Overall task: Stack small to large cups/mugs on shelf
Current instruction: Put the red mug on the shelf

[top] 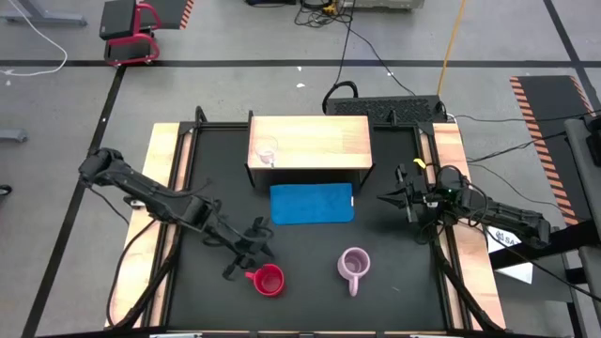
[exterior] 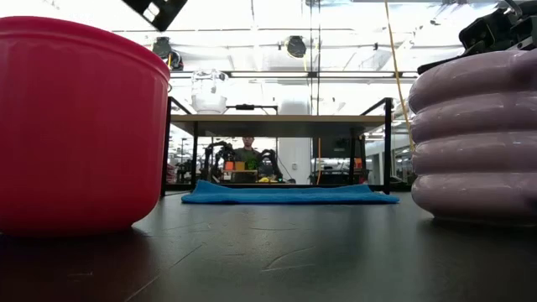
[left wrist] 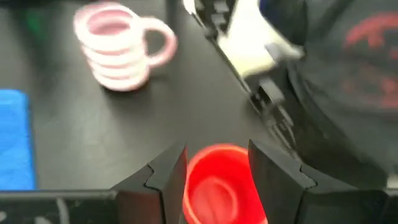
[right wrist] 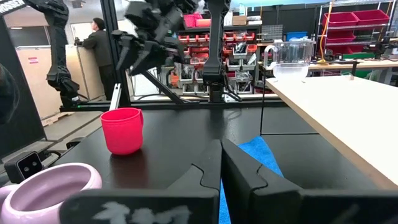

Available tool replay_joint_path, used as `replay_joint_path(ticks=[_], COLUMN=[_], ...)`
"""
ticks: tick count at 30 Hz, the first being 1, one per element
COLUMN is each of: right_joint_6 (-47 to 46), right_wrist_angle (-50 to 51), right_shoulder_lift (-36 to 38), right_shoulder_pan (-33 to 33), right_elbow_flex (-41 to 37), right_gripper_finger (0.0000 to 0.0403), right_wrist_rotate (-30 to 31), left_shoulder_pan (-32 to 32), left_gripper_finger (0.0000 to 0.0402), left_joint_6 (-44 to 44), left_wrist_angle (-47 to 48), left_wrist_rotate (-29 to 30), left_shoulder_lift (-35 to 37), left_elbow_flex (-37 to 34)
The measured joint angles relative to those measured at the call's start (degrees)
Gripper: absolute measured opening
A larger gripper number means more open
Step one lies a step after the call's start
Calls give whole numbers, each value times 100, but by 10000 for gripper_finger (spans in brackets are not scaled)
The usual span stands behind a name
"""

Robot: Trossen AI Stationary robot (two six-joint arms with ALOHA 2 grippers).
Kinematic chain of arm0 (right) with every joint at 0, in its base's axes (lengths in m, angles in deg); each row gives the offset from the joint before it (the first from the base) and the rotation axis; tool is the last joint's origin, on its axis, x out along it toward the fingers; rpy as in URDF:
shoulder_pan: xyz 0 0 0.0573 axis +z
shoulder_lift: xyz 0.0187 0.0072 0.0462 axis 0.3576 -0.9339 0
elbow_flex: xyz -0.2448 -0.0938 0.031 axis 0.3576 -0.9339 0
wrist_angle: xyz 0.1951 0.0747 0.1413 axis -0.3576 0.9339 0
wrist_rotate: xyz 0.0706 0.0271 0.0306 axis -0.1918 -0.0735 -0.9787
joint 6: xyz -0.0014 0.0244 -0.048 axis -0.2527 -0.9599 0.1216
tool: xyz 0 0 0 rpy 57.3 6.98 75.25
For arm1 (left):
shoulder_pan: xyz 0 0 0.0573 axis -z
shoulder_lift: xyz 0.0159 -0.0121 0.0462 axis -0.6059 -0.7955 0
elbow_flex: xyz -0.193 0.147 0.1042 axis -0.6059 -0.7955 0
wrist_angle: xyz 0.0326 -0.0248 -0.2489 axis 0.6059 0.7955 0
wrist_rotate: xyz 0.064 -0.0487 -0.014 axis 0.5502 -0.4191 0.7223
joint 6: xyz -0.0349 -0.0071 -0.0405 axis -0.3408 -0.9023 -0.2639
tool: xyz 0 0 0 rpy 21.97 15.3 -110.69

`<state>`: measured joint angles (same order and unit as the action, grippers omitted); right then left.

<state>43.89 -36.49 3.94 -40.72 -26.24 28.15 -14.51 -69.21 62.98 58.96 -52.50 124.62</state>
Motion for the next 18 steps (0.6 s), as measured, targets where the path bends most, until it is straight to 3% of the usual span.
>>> replay_joint_path(ticks=[8, 18], right_joint_6=[0, 0], right_wrist_angle=[2, 3], right_shoulder_lift=[-31, -85], right_shoulder_pan=[-1, -1], right_elbow_flex=[-2, 0], right_gripper_finger=[0, 0], right_wrist_rotate=[2, 1], left_shoulder_pan=[142, 125], left_gripper_finger=[172, 172], left_joint_6=[285, 196], left_wrist_angle=[1691, 2281], left_wrist_rotate=[97, -203], left_shoulder_lift=[-890, -1370], left_elbow_flex=[1003, 1820])
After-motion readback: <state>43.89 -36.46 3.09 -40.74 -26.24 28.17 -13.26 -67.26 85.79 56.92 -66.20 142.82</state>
